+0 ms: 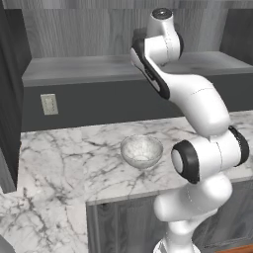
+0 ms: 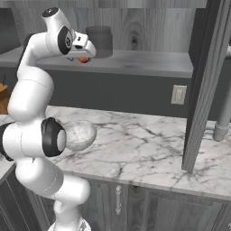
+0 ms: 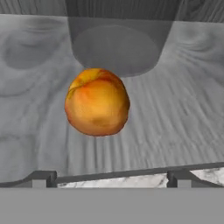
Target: Pick the peach from the cabinet and place it in the bowl. Then pick the bowl and place it in the sink. Then turn on the sink facuet.
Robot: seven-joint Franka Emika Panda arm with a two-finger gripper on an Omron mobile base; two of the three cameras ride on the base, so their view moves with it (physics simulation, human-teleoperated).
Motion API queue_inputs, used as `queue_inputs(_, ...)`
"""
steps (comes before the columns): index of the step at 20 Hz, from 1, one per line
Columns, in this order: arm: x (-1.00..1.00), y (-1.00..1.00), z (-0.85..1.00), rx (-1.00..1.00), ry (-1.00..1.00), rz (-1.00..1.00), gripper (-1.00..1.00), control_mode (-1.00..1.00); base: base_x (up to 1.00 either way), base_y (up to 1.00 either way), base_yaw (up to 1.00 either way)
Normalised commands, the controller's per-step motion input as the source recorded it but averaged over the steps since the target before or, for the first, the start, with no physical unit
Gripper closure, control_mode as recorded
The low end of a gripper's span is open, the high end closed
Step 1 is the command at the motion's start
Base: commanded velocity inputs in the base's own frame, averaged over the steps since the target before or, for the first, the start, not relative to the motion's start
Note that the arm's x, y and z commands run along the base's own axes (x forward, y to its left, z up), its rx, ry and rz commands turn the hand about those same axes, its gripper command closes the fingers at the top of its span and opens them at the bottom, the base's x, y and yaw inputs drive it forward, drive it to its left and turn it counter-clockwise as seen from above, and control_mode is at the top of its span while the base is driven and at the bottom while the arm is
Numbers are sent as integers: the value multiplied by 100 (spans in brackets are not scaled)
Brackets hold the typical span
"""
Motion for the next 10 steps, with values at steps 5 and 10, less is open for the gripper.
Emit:
queue_inputs(5, 41, 0, -10, 1, 1, -1, -100, -100, 0, 0, 0)
queue_inputs(10, 31, 0, -1, 0, 0, -1, -100, -100, 0, 0, 0)
